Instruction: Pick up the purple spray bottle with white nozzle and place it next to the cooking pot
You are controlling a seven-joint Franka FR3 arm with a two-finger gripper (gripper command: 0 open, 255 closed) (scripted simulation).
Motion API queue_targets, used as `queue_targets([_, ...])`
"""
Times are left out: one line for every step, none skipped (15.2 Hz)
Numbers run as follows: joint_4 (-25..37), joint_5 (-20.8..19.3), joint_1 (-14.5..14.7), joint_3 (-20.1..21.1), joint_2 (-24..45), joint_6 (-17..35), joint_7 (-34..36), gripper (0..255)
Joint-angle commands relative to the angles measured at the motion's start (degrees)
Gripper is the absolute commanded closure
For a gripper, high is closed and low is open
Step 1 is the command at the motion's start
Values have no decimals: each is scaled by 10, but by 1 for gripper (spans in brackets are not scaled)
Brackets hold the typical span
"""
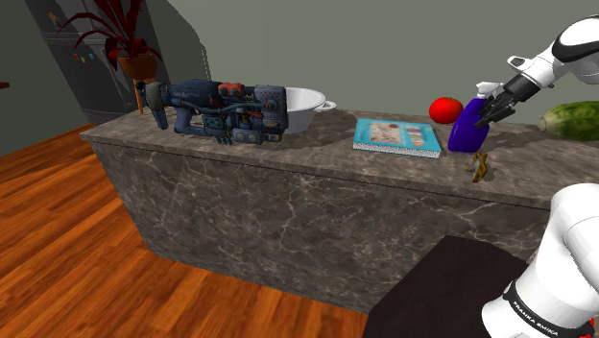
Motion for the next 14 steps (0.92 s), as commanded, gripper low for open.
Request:
queue_targets([14,4,3,6,2,-13,2,255])
queue_targets([20,7,3,10,3,-19,4,255])
queue_targets([26,9,3,14,4,-25,6,255])
queue_targets([32,11,3,18,4,-31,8,255])
queue_targets([38,13,3,22,5,-37,9,255])
queue_targets([44,15,3,26,6,-43,11,255])
queue_targets([50,17,4,29,7,-49,13,255])
queue_targets([57,20,4,33,8,-56,14,255])
queue_targets([63,22,5,36,9,-62,16,255])
queue_targets([70,24,6,39,11,-68,18,255])
queue_targets([77,26,7,43,12,-74,19,255])
queue_targets([83,28,8,46,13,-80,21,255])
queue_targets([90,30,9,48,15,-86,23,255])
queue_targets([97,32,10,51,16,-92,24,255])
